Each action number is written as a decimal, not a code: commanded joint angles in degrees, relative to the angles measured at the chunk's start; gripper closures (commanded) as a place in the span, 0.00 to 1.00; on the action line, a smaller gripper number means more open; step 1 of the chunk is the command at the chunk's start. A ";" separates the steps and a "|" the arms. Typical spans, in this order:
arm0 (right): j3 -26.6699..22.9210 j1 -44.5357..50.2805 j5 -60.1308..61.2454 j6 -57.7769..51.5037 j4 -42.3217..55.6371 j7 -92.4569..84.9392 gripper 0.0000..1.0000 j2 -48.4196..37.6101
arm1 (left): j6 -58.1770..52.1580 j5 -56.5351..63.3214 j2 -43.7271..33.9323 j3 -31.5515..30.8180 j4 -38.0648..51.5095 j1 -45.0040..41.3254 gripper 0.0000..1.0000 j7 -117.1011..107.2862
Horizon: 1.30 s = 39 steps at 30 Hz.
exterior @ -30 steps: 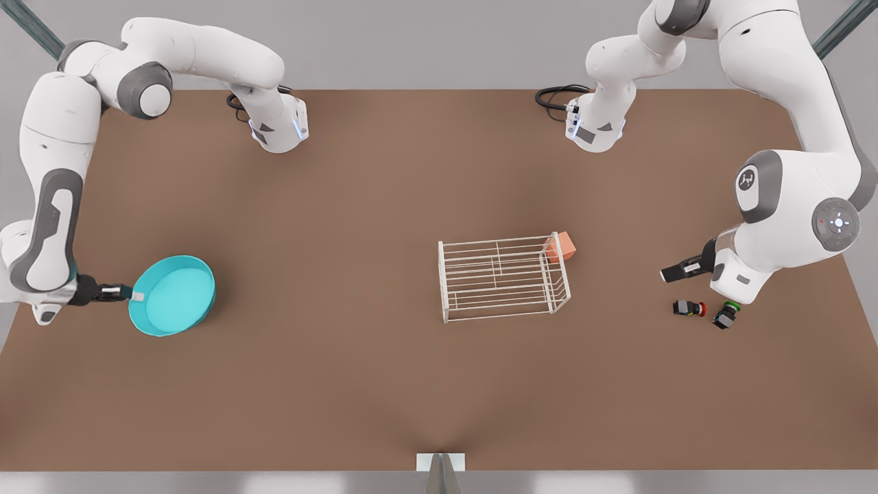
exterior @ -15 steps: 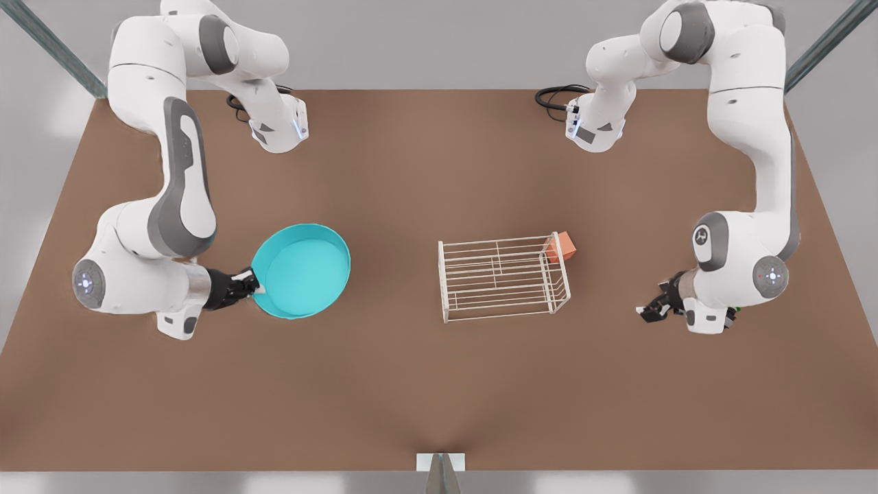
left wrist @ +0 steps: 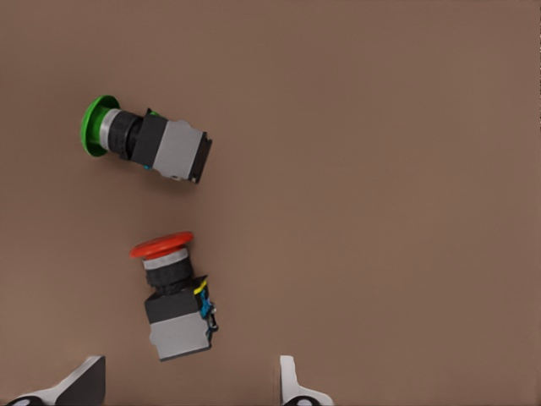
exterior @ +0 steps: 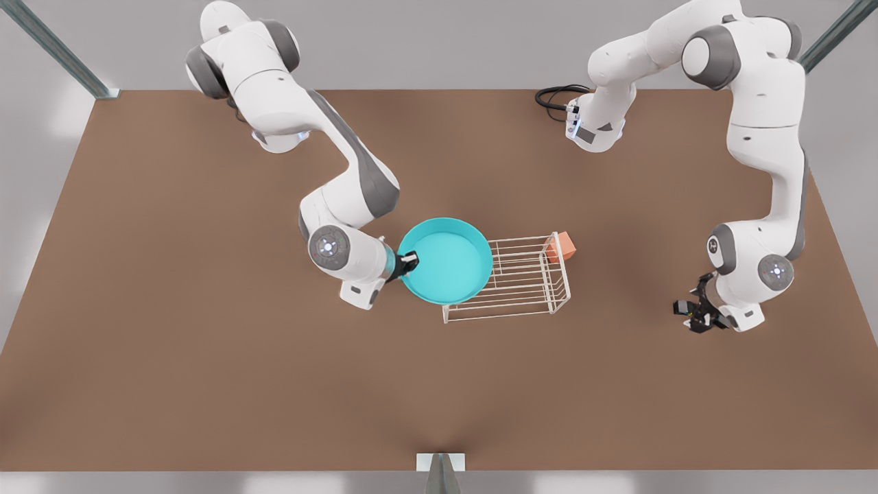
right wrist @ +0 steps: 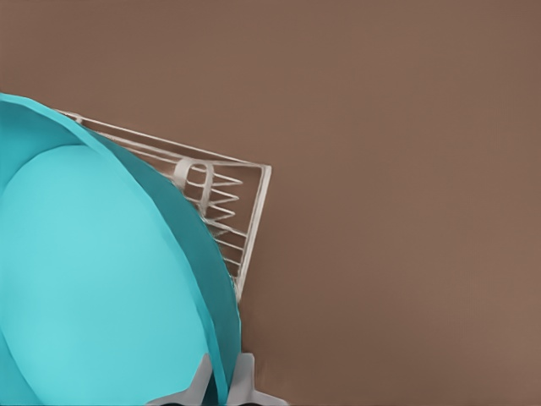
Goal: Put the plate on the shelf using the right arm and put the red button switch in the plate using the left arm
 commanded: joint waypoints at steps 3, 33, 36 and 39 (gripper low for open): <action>0.81 2.64 -0.08 8.06 0.02 32.77 0.77 1.50 | 8.48 0.50 0.44 0.00 -1.21 -0.02 0.00 -18.81; -1.73 -24.87 -21.61 -12.76 -12.55 -15.92 0.05 -16.07 | 13.14 9.02 3.51 2.64 -5.16 1.30 0.59 -16.35; -1.56 -24.96 -23.98 -11.89 -9.56 -15.30 0.00 -16.07 | 12.97 8.94 3.42 2.64 -5.16 1.21 0.65 -16.35; -1.65 -27.07 -25.48 -12.59 -9.39 -15.13 0.00 -15.37 | 12.35 9.02 2.81 2.64 -5.16 1.30 0.67 -16.08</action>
